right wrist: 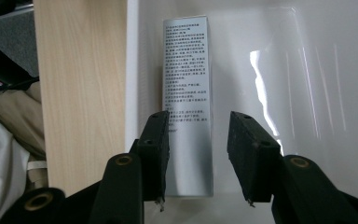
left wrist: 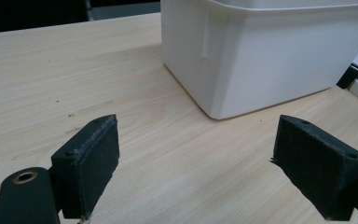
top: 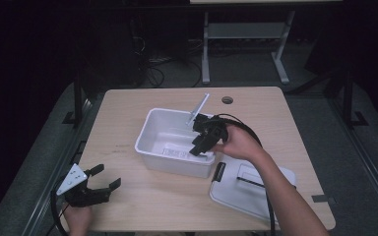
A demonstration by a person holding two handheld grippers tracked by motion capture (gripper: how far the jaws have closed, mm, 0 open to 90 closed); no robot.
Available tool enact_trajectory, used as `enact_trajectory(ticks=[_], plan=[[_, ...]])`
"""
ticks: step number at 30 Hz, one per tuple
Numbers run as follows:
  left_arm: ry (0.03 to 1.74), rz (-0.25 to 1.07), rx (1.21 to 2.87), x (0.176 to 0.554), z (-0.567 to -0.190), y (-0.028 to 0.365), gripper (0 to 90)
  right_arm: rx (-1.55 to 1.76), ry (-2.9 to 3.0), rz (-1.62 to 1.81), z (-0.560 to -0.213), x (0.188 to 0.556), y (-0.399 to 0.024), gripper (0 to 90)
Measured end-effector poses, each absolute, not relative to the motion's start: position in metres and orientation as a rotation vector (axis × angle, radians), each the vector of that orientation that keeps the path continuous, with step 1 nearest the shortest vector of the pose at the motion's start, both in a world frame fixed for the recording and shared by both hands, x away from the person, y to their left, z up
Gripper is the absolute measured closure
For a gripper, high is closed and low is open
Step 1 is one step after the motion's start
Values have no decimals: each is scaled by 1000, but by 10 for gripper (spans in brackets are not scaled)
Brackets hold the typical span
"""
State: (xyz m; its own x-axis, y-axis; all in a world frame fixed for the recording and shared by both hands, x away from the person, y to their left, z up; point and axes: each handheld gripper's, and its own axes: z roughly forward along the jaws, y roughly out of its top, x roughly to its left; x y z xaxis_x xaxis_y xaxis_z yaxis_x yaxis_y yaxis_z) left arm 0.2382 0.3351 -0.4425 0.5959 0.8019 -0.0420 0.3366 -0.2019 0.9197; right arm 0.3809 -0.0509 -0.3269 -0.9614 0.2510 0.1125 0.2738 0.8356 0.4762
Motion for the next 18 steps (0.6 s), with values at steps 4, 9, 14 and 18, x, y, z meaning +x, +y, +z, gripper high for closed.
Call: enact_trajectory(ticks=[4,9,14,18], plan=[[931,562,1790,239,-443,335,137,-442,-2974,-802,-320,377,-61,581],[931,565,1791,238,-443,335,136,-458,-2987,-805,-315,375,-73,579],[932,564,1794,239,-443,335,136,-485,-2998,-812,-310,372,-85,577],[933,565,1794,238,-443,335,136,-508,-3005,-811,-307,371,-94,573]])
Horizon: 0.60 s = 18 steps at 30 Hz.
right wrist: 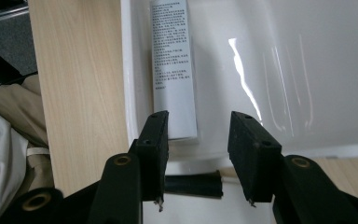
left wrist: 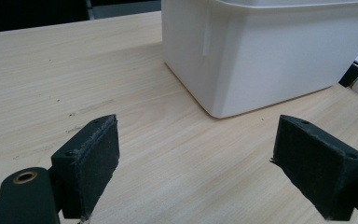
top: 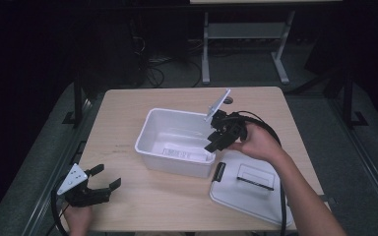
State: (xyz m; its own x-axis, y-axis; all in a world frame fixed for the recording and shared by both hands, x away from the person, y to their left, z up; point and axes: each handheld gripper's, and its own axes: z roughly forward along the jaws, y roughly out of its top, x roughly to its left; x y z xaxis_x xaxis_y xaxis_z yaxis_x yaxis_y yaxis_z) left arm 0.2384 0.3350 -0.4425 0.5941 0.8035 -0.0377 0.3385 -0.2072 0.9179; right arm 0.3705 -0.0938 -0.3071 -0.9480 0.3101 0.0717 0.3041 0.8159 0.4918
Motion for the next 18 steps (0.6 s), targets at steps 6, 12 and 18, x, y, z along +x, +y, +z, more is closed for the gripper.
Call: enact_trajectory(ticks=[6,12,18], plan=[[934,565,1792,238,-443,335,137,539,2966,805,-304,368,-104,562],[935,564,1796,238,-443,335,137,572,2944,801,-302,365,-121,553],[933,566,1797,238,-443,334,137,602,2933,787,-305,360,-135,544]])
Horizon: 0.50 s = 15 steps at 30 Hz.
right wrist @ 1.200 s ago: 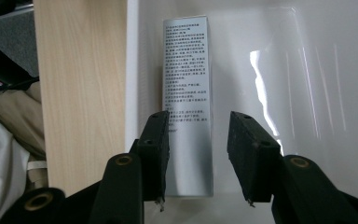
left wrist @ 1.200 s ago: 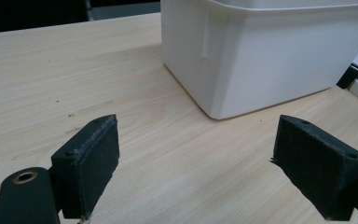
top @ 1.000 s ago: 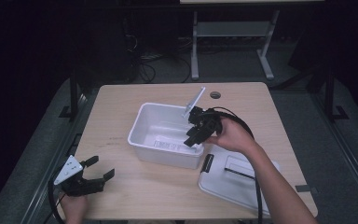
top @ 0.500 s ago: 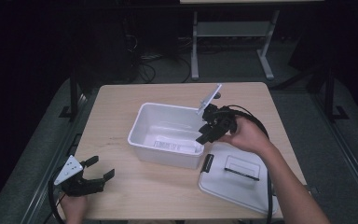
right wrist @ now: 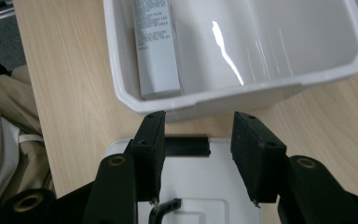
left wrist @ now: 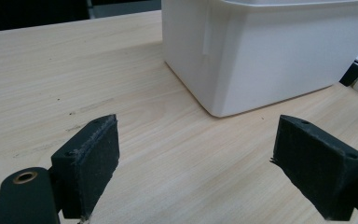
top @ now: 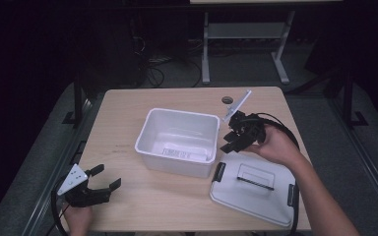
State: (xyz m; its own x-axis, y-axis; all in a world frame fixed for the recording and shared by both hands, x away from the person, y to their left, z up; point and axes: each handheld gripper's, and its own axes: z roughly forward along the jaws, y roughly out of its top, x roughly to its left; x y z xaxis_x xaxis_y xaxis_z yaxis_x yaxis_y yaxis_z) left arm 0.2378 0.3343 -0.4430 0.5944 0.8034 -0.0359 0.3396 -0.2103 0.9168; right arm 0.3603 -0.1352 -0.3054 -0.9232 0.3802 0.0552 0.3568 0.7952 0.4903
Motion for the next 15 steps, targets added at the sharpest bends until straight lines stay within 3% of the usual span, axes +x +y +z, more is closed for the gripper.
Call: enact_trajectory(ticks=[15], plan=[[934,566,1801,237,-443,333,137,673,2902,797,-318,341,-173,513]])
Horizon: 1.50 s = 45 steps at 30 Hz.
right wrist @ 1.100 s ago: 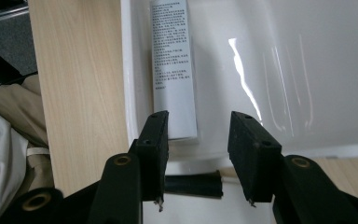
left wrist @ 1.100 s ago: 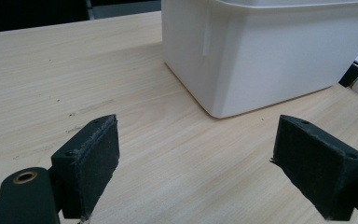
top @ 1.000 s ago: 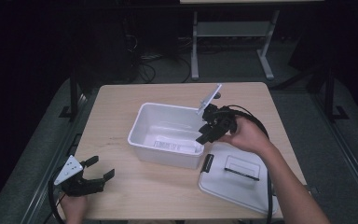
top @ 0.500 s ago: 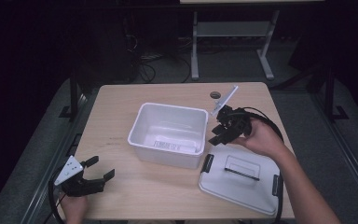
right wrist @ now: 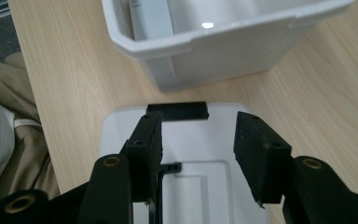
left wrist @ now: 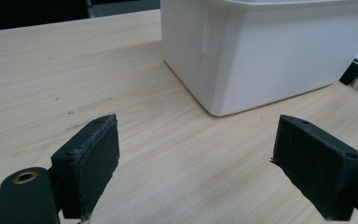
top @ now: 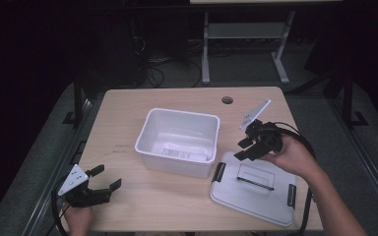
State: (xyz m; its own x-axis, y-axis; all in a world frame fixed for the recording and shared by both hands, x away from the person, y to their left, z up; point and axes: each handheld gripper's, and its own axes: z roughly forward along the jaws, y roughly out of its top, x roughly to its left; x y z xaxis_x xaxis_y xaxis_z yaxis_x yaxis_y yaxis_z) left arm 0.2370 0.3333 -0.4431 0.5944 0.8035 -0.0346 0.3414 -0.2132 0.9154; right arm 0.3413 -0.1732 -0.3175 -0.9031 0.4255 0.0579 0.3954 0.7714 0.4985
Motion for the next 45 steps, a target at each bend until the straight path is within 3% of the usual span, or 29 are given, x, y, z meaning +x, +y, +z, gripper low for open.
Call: enact_trajectory(ticks=[26,45], plan=[[940,572,1805,236,-443,335,136,807,2873,813,-354,315,-224,498],[945,576,1796,235,-443,337,136,776,2885,838,-379,295,-232,475]])
